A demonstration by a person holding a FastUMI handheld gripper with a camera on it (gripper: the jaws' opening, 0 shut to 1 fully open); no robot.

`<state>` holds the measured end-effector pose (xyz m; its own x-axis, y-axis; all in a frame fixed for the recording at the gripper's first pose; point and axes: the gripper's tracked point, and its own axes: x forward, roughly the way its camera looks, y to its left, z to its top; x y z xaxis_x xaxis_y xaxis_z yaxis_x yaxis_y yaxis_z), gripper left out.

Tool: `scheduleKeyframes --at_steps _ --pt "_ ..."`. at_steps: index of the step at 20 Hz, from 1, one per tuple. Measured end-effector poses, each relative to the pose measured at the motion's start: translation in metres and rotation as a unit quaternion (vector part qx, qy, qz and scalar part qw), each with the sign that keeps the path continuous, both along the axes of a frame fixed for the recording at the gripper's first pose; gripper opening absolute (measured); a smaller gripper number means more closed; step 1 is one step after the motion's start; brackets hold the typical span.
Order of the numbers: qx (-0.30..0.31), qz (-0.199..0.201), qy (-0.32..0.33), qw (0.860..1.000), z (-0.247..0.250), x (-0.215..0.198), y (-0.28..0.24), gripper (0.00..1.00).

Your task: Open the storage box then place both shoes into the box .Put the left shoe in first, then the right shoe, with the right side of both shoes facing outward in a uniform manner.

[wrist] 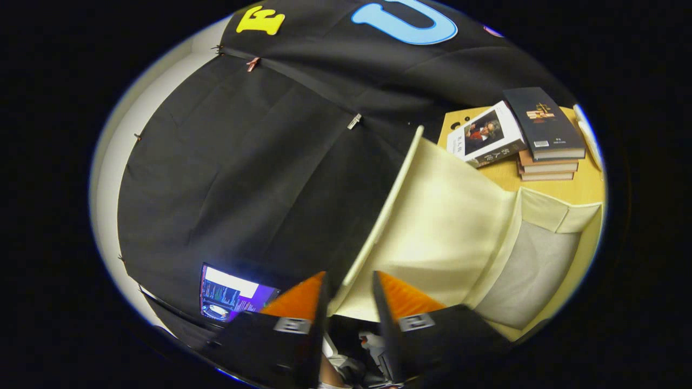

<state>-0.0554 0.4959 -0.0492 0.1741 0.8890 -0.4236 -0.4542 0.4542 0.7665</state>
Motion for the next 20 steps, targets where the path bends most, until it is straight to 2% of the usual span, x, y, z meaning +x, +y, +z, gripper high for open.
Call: scheduleKeyframes --at_steps 1,2,4,7,9,12,15,20 --pt "-0.003 -0.017 -0.017 1.000 0.009 0.013 -0.017 1.00" --pt "-0.004 -0.036 -0.037 0.999 0.013 0.023 -0.025 0.97" --pt "-0.017 -0.067 -0.075 0.995 0.020 0.037 -0.057 0.97" --pt "-0.070 -0.120 -0.127 0.982 0.007 0.057 -0.124 0.98" --pt "-0.126 -0.153 -0.153 0.968 -0.011 0.068 -0.177 0.98" --pt "-0.217 -0.195 -0.194 0.937 -0.046 0.083 -0.260 0.98" --pt "-0.270 -0.237 -0.193 0.913 -0.074 0.086 -0.336 0.98" --pt "-0.334 -0.286 -0.123 0.890 -0.145 0.078 -0.430 0.98"
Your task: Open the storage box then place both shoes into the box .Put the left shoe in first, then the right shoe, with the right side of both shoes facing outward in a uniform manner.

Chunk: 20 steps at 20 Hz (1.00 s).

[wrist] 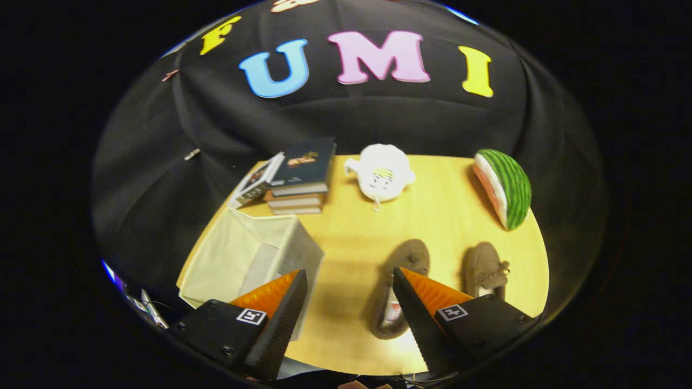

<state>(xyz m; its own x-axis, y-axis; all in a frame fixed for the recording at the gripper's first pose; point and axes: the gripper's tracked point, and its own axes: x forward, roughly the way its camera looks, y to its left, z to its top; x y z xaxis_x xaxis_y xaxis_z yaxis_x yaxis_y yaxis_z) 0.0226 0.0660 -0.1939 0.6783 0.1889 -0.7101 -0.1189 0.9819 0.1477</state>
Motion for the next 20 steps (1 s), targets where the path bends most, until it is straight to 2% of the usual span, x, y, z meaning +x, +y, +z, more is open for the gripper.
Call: scheduleKeyframes --at_steps 4,11,13,15,16,19,20 --pt "-0.039 -0.026 0.044 0.998 -0.054 -0.002 -0.049 0.98" --pt "-0.036 -0.046 0.101 0.993 -0.131 0.009 -0.070 0.99" --pt "-0.028 -0.071 0.103 0.992 -0.141 0.020 -0.077 0.99" --pt "0.005 -0.097 0.106 0.990 -0.145 0.029 -0.075 0.97" --pt "0.011 -0.104 0.110 0.988 -0.148 0.031 -0.075 0.94" --pt "0.001 -0.110 0.130 0.985 -0.163 0.032 -0.078 0.58" --pt "0.017 -0.117 0.136 0.984 -0.163 0.033 -0.072 0.47"
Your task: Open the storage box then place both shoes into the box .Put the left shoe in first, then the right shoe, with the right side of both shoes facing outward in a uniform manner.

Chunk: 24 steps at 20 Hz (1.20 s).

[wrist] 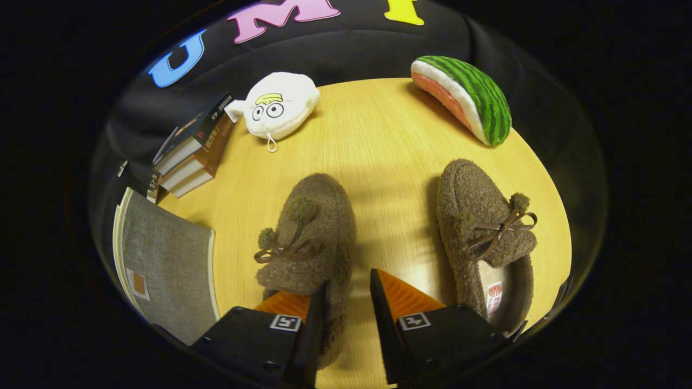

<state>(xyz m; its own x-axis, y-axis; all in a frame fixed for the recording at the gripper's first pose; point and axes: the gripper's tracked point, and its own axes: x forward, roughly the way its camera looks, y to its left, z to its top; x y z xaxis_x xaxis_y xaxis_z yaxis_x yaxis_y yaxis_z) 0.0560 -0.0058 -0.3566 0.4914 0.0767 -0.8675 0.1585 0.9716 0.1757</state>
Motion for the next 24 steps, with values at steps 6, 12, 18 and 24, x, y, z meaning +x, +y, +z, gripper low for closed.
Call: scheduleKeyframes --at_steps 6,12,18,24 --pt "0.024 -0.038 0.003 0.999 0.002 0.001 0.002 0.05" --pt "0.088 -0.082 -0.016 0.993 0.068 -0.001 0.012 0.05" --pt "0.132 -0.046 -0.082 0.987 0.184 0.000 0.060 0.05" --pt "0.208 0.003 -0.106 0.972 0.254 0.001 0.163 0.05"
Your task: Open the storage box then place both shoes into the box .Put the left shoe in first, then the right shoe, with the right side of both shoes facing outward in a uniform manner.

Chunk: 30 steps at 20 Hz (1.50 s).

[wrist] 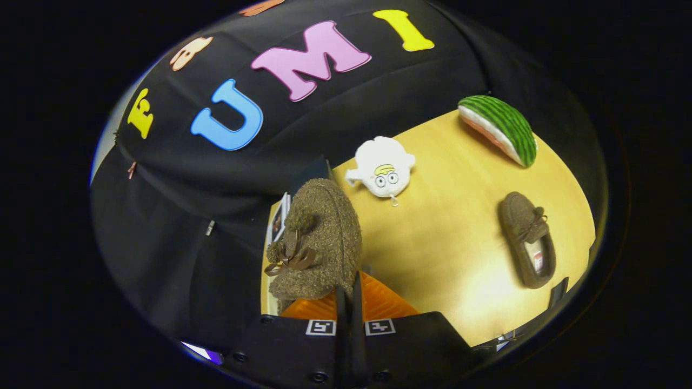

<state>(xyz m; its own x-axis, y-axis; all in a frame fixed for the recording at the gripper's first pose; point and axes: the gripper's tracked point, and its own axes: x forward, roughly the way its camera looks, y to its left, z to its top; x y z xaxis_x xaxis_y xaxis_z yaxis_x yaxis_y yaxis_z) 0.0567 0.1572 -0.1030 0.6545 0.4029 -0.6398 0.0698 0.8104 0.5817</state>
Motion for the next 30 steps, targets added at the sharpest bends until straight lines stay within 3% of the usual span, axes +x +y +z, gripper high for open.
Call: scheduleKeyframes --at_steps 5,10,16,21,25,26,30 --pt "0.024 0.043 0.015 0.999 -0.004 -0.011 0.085 0.05" --pt "0.020 0.077 0.040 0.996 -0.043 -0.036 0.142 0.05" --pt "-0.010 0.077 0.074 0.994 -0.098 -0.050 0.164 0.05" --pt "-0.014 0.060 0.104 0.993 -0.126 -0.050 0.170 0.05" --pt "-0.013 0.073 0.116 0.990 -0.133 -0.053 0.177 0.07" --pt "0.007 0.078 0.120 0.990 -0.135 -0.054 0.186 0.12" --pt "0.063 0.074 0.095 0.991 -0.090 -0.052 0.189 0.99"
